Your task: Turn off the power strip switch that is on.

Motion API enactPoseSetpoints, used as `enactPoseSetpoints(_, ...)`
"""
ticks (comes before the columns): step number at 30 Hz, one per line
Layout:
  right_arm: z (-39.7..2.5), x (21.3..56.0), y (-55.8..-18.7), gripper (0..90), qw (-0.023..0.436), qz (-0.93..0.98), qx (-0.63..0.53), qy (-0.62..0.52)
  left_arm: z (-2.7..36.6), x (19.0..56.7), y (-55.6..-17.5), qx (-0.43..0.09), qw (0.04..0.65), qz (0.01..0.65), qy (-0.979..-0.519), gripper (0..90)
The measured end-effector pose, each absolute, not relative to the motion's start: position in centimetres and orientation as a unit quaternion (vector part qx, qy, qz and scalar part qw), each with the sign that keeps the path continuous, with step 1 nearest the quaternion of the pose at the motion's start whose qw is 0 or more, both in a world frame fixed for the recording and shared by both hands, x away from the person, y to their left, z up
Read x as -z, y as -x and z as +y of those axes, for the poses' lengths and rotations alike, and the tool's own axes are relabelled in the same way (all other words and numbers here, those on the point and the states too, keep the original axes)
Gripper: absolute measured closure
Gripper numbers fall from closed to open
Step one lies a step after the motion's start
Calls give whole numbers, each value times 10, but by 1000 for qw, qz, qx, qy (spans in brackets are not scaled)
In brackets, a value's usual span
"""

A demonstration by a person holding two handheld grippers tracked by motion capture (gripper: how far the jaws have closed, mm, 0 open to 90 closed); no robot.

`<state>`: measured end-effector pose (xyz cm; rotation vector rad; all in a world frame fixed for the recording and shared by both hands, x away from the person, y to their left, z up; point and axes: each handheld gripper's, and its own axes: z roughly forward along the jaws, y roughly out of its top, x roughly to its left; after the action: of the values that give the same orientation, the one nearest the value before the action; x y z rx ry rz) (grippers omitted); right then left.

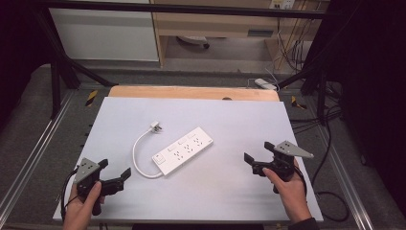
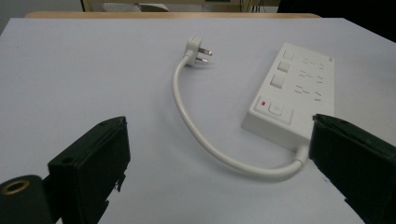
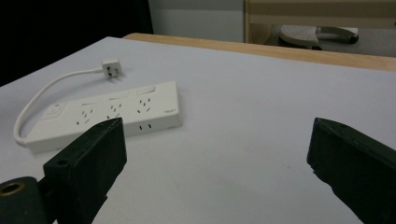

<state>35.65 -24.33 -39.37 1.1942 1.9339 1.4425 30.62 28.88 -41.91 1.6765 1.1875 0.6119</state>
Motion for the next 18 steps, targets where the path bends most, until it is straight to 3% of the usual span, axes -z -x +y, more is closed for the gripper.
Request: enactPoseSetpoints(18, -226, 360, -379, 60, 221, 708, -525, -417, 288, 419, -306, -256, 474, 483, -691, 52)
